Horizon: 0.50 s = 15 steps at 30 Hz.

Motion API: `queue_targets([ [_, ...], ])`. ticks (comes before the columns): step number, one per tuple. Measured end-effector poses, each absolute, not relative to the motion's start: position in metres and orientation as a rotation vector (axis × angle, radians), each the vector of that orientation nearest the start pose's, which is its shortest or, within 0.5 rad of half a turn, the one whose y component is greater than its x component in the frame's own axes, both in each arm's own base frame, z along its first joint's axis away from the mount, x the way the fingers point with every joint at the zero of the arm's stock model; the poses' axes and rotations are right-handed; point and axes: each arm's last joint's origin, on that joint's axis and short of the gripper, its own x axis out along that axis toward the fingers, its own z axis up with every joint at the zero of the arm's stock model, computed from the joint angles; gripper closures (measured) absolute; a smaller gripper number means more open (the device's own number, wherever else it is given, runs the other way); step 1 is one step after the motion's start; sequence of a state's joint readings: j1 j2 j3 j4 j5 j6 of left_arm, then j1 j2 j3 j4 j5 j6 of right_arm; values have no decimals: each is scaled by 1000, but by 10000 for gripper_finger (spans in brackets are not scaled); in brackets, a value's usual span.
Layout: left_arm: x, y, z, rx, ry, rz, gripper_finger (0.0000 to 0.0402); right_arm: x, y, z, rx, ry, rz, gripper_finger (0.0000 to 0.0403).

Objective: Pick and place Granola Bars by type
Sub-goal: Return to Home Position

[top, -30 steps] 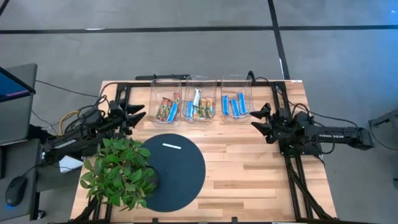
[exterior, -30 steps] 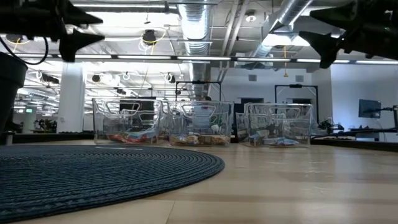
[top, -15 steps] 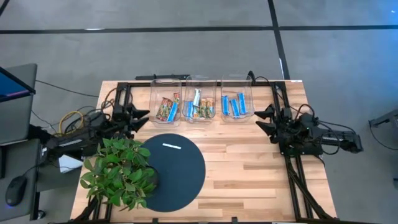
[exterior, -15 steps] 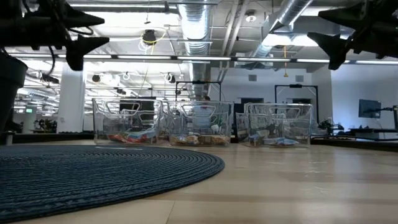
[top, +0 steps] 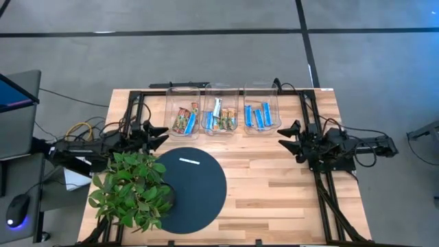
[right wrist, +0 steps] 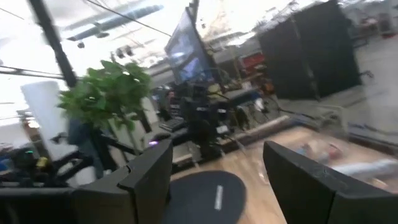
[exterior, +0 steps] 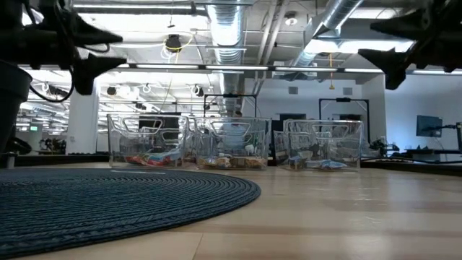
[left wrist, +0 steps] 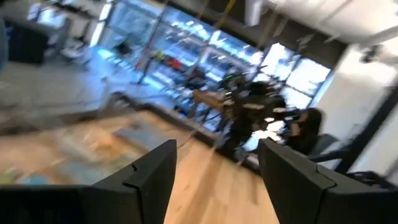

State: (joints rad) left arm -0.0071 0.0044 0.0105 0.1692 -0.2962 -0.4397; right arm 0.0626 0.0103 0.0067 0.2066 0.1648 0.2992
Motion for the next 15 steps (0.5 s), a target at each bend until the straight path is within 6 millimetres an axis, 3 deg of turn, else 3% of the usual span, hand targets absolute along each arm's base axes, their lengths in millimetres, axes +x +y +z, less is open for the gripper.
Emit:
queue_targets([
  [5,95,8,175,-499,-171,333,182,96,1,181,323,-181,-124,159],
  [9,96,8,174,-490,-163,331,182,97,2,170,361,-74,-120,159],
  [15,96,7,174,-511,-151,287,182,97,1,170,366,-75,-154,159],
])
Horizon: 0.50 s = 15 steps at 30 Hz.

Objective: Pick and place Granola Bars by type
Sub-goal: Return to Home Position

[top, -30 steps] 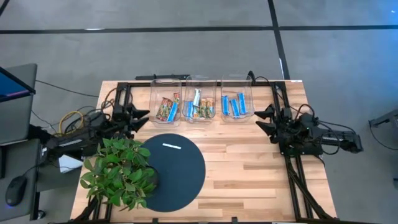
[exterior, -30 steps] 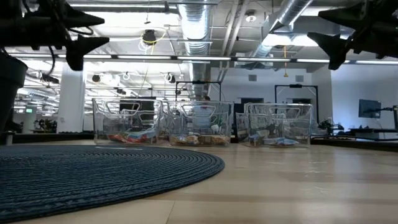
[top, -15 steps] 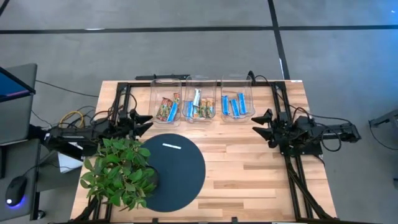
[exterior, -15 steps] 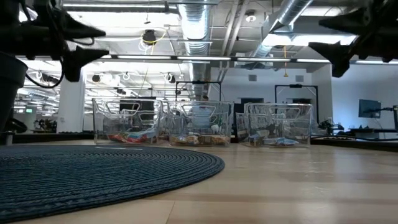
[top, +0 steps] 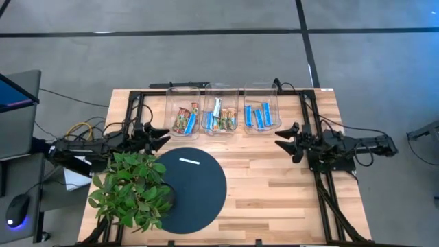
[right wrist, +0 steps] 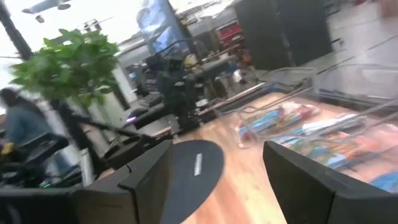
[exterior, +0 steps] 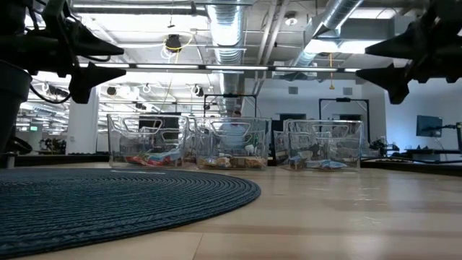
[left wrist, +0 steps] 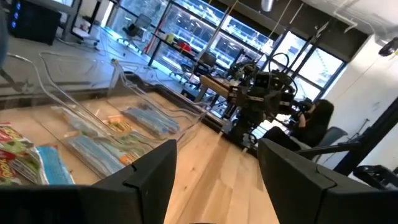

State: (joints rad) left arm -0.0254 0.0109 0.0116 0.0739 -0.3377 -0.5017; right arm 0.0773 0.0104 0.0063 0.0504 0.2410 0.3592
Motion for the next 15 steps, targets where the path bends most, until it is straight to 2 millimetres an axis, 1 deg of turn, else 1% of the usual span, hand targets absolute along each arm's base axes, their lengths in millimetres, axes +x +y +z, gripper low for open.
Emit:
queue_targets([
  [5,96,7,174,-526,-151,288,182,97,-2,170,340,-77,-197,159],
  [15,96,7,173,-527,-150,288,182,97,-4,169,338,-78,-207,159],
])
